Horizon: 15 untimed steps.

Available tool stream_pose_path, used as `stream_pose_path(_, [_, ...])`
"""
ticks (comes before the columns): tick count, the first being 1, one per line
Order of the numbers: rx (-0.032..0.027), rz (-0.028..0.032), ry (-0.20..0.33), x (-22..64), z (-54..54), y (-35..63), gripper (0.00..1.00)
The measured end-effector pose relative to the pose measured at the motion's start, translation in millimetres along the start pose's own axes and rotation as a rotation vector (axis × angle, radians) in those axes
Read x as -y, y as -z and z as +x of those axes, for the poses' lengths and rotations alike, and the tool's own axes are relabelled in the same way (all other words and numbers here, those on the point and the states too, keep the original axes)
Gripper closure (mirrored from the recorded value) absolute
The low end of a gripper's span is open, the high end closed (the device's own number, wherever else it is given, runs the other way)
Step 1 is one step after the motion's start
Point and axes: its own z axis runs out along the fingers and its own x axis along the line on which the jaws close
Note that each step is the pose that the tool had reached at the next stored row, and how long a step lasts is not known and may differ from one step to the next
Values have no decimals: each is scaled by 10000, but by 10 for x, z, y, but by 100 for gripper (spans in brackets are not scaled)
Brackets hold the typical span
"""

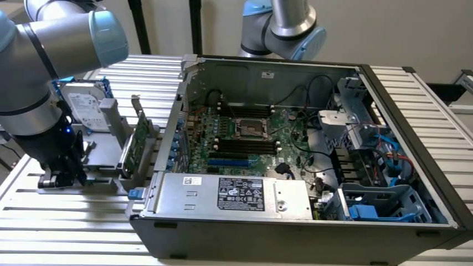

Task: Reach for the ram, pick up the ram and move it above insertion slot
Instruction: 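Pick up the ram and move it above insertion slot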

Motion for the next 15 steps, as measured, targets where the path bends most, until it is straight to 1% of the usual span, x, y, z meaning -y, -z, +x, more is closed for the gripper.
stream_pose_path(2, [0,0,-27,0,0,0,84])
stream_pose_path(4, [2,0,-55,0,0,-1,84])
stream_pose_path(5, [3,0,-60,0,0,-1,86])
stream_pose_path(10, [4,0,-74,0,0,-1,86])
stream_pose_path(15, [14,2,-269,3,0,-2,86])
